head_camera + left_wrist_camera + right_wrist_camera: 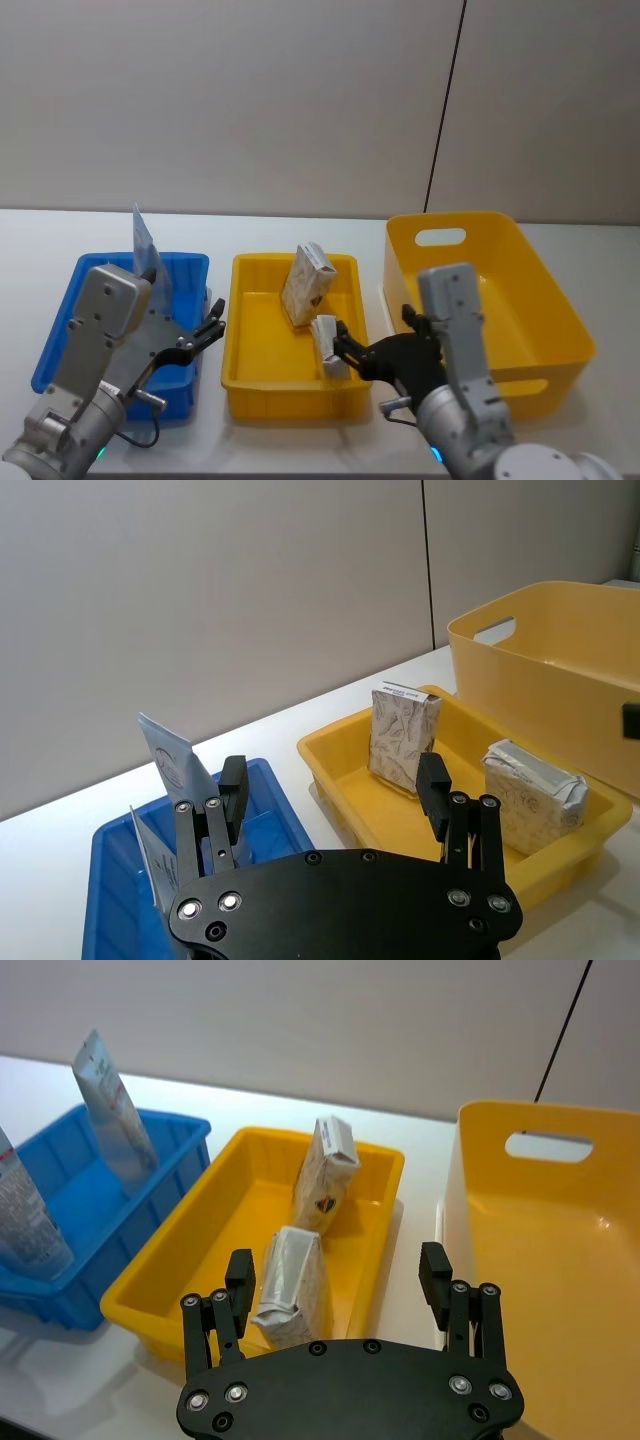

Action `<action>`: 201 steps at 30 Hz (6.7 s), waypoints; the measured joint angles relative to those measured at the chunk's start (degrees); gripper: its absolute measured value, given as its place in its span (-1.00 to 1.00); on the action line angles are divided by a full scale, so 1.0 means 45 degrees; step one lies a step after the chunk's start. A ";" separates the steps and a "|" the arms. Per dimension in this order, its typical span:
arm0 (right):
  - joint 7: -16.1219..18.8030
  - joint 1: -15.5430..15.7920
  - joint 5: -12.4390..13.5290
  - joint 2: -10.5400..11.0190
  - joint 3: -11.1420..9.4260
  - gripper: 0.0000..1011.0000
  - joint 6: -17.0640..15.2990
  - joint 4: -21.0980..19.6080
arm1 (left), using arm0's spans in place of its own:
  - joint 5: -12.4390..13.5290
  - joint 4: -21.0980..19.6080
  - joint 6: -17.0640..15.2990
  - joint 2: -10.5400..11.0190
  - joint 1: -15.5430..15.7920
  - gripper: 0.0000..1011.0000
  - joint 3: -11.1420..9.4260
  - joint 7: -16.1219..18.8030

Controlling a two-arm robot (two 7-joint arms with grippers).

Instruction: Bimanual collaborative sorting of washing and personal care products

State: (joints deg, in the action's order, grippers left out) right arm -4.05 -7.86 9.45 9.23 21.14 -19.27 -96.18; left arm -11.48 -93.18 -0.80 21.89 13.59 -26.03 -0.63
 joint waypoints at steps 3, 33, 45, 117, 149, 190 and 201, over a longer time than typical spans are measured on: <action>-0.0146 -0.0187 -0.0103 -0.0207 0.0106 0.99 -0.0355 0.0236 | 0.0000 0.0000 0.0000 0.0000 0.0000 0.98 0.0001 -0.0001; -0.0759 -0.2392 -0.0785 -0.2125 0.0722 0.99 -0.2111 0.3784 | 0.0000 0.0000 0.0000 0.0000 0.0000 0.98 0.0001 0.0000; -0.0864 -0.2740 -0.0939 -0.2407 0.0614 0.99 -0.2342 0.4462 | 0.0000 0.0000 0.0000 0.0000 0.0000 0.98 0.0001 0.0000; -0.1468 -0.2187 -0.2035 -0.2251 -0.0399 -0.28 0.2438 0.3038 | 0.0000 0.0000 0.0000 -0.0001 0.0000 0.98 0.0001 0.0000; -0.2030 -0.1989 -0.1787 -0.2016 -0.2395 -0.28 0.0059 0.2372 | 0.0000 0.0000 0.0000 0.0001 -0.0001 0.98 0.0000 0.0000; -0.1553 -0.1715 -0.2174 -0.2071 -0.2521 0.99 0.0599 0.2320 | 0.0000 0.0001 0.0000 0.0001 0.0000 0.98 0.0001 0.0000; -0.1427 -0.1629 -0.2244 -0.2047 -0.2455 0.99 0.0808 0.2183 | 0.0076 -0.0075 -0.0141 -0.0026 -0.0095 0.98 0.0114 0.0188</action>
State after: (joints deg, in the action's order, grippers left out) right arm -10.48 -15.19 -0.65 0.02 10.09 -15.64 -86.35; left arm -11.14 -93.51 -1.43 21.78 13.16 -25.51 0.22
